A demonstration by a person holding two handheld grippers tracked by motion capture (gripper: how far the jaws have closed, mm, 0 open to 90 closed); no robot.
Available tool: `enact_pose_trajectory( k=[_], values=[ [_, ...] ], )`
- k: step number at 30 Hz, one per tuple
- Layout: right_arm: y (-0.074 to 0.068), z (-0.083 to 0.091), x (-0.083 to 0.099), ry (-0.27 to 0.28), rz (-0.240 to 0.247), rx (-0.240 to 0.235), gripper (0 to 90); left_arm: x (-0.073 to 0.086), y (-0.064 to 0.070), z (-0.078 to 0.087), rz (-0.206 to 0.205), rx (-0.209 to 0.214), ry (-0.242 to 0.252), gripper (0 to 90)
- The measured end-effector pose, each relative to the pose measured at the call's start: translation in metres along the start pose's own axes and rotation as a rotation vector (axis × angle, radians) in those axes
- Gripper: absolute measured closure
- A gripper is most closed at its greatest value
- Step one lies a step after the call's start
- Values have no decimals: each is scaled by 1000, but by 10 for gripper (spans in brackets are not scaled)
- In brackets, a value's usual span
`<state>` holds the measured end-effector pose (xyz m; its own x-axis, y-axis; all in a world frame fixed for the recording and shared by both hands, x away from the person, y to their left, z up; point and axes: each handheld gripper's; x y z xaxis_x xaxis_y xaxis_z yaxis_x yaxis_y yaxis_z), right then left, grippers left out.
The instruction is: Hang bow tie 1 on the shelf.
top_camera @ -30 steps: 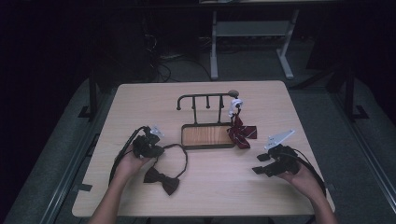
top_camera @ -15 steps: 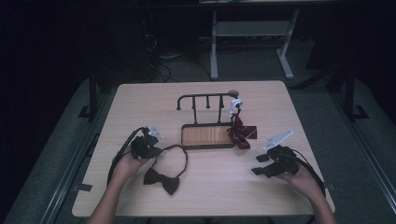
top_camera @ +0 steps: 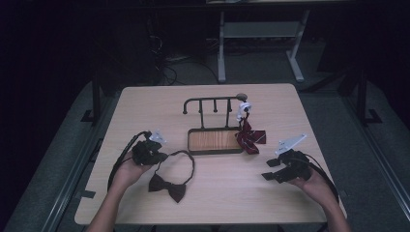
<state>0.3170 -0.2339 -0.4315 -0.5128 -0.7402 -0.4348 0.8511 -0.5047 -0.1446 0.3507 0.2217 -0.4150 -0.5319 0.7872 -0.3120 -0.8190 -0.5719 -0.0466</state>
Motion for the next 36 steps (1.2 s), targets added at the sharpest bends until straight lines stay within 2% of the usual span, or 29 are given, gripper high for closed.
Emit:
enact_pose_trajectory(
  k=[14,23,36],
  values=[
    [2,2,2,7,-13,-5,421,3,3,35,-24,8,52,898],
    [3,1,3,7,-9,-3,420,-4,9,49,-68,-2,49,899],
    [6,0,4,4,-21,-11,411,-8,12,66,-92,-5,53,899]
  ],
)
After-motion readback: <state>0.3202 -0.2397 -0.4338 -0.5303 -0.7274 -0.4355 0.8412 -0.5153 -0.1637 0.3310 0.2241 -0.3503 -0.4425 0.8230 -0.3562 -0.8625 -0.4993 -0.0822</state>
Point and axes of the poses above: each handheld gripper's, and its own axes: z roughly backward along the jaws, x roughly out of its underside, y roughly to its right, and after that the axes turned 11 degrees about -y, right-handed
